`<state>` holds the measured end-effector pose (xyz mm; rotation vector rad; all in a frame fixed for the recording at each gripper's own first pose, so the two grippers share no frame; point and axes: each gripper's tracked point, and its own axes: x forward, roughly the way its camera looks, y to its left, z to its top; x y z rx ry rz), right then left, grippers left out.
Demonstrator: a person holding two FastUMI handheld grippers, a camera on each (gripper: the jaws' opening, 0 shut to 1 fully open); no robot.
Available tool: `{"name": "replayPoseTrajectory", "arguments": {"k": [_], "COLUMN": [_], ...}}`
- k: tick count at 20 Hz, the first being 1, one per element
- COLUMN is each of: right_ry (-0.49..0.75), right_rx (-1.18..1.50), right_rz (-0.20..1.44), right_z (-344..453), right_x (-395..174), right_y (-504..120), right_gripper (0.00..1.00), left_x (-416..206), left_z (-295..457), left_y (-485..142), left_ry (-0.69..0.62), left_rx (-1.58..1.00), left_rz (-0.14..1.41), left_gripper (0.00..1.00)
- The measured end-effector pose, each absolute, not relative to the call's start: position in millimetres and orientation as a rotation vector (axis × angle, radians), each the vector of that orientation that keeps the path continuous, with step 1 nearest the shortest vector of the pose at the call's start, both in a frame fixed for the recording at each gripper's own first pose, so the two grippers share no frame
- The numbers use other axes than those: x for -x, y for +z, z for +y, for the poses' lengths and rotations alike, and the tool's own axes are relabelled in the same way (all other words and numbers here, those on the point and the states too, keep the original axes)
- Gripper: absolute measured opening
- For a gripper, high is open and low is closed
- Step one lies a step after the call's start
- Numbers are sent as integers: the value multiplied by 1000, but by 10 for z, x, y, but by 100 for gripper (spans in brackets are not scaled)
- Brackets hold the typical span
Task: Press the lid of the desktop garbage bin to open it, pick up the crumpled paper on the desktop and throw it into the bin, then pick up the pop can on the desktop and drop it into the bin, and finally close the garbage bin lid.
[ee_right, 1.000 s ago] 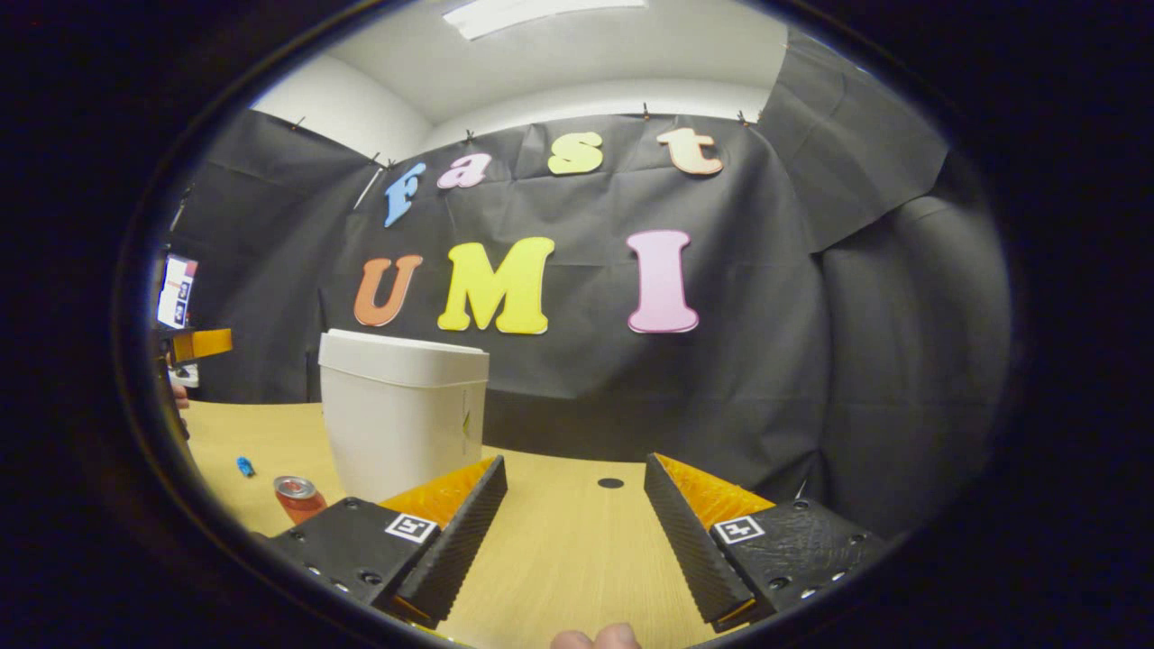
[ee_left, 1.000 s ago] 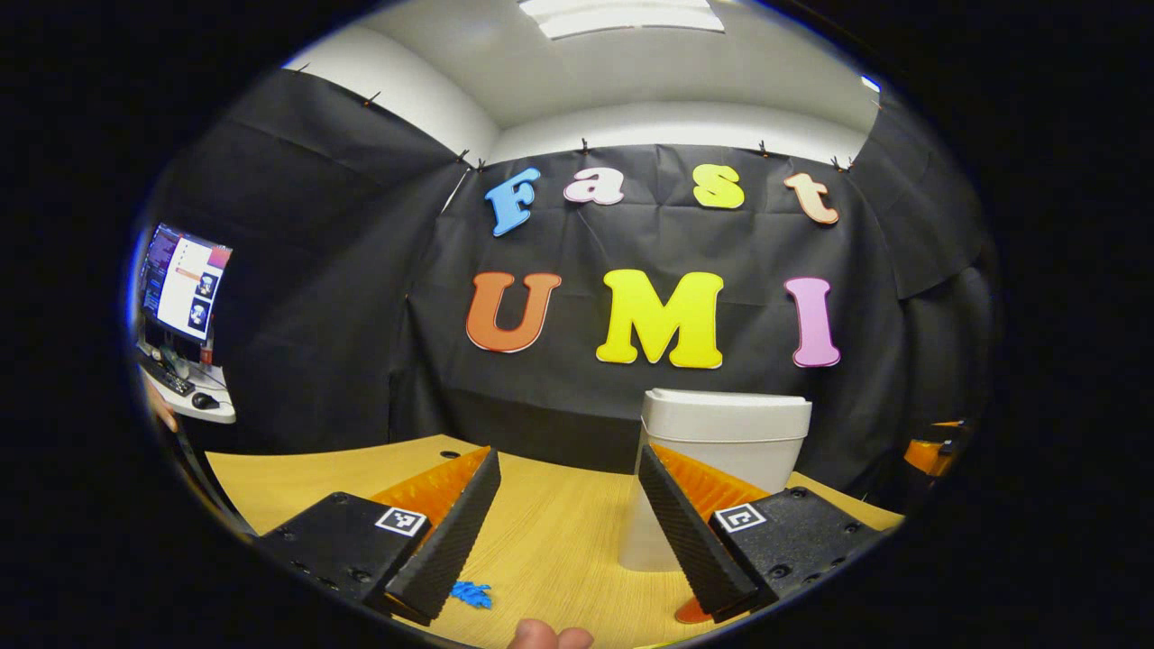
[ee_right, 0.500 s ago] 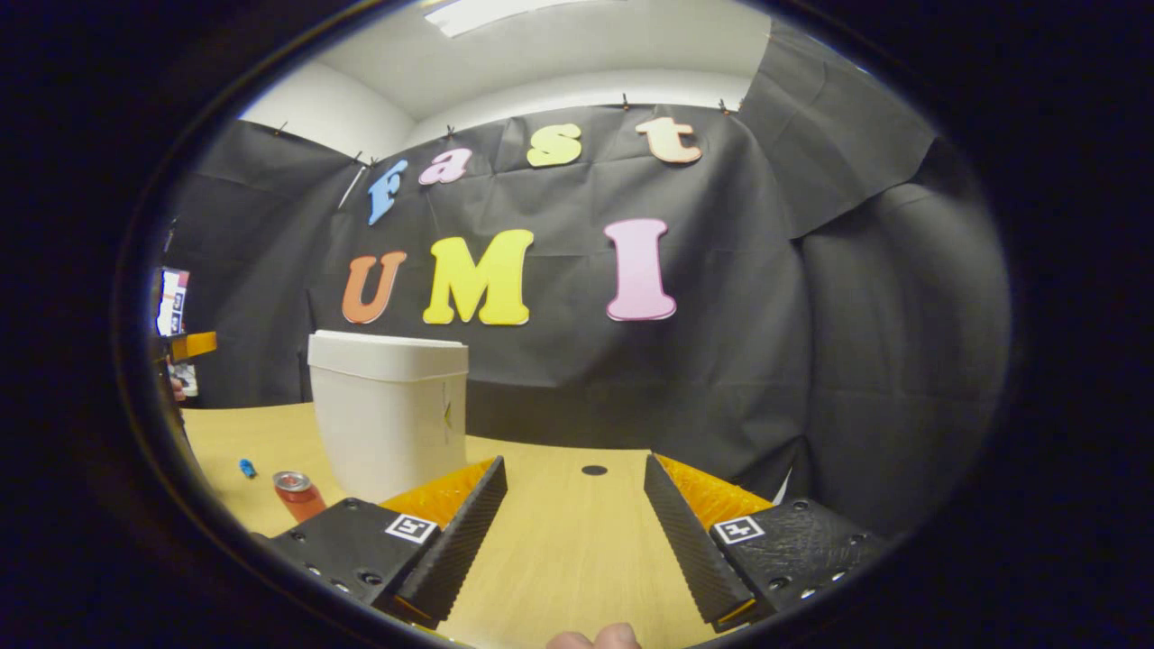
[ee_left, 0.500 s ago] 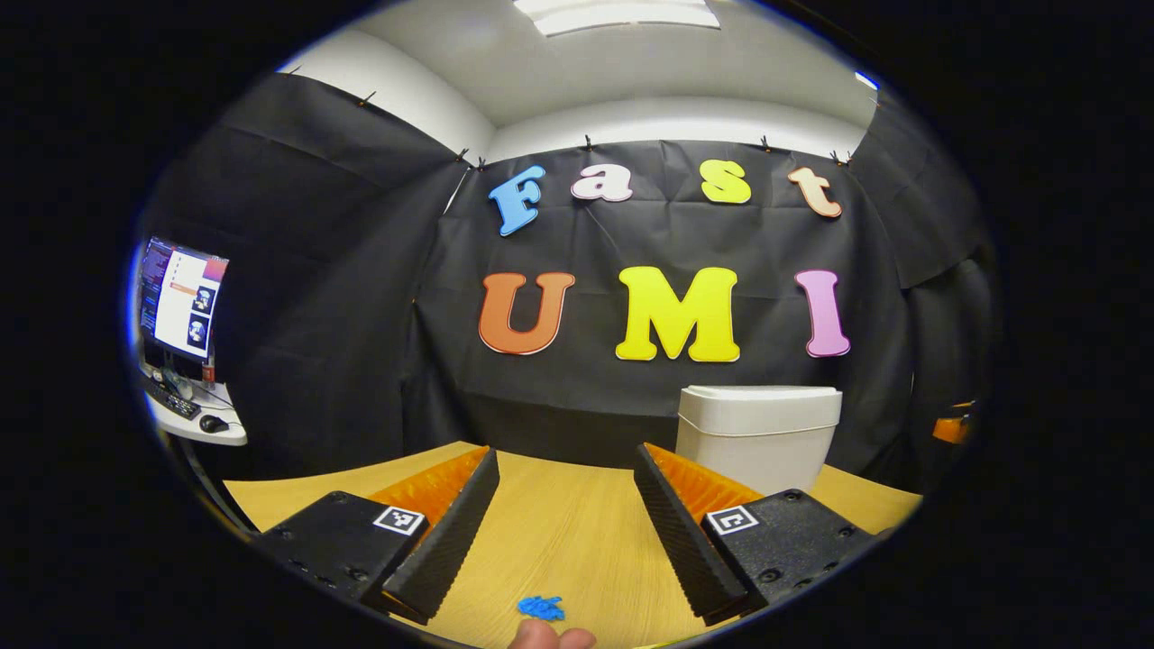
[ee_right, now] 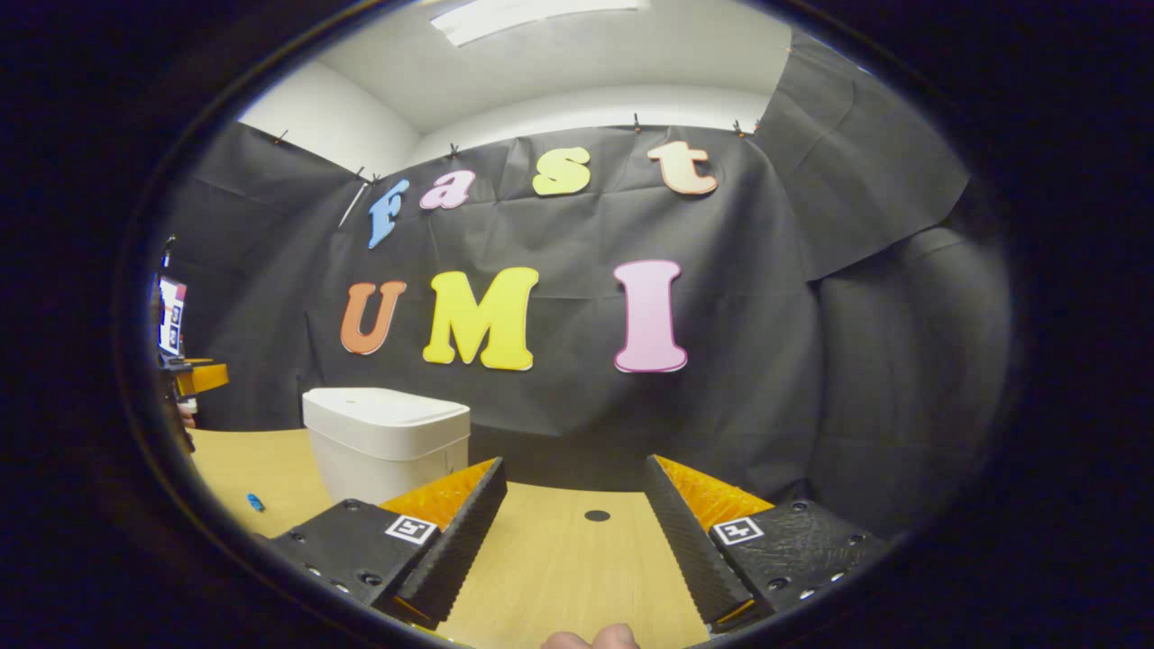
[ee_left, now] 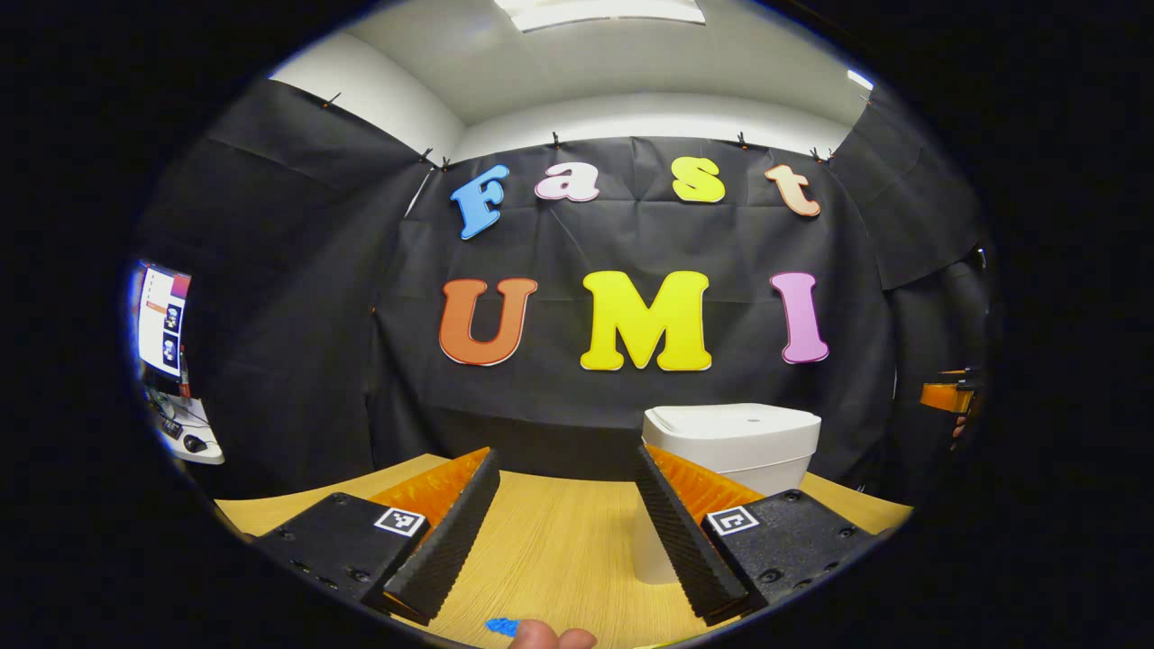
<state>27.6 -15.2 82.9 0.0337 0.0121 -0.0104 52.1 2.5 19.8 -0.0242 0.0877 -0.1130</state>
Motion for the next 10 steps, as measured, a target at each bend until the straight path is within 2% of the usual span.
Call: {"name": "replayPoseTrajectory", "arguments": {"k": [3, 6, 10], "right_ry": [26, 83, 92], "right_rx": [-4, 14, 22], "right_rz": [-4, -4, 12], "right_z": [56, 415, 576], "right_x": [-323, -327, -318], "right_y": [947, 866, 741], "right_gripper": [97, 95, 97], "left_x": [-637, -603, -613], "left_z": [-153, -273, -346], "left_y": [328, 310, 247], "left_ry": [-145, -175, -209], "left_rx": [20, -17, -18], "left_rz": [73, 70, 90], "left_gripper": [97, 97, 97]}}
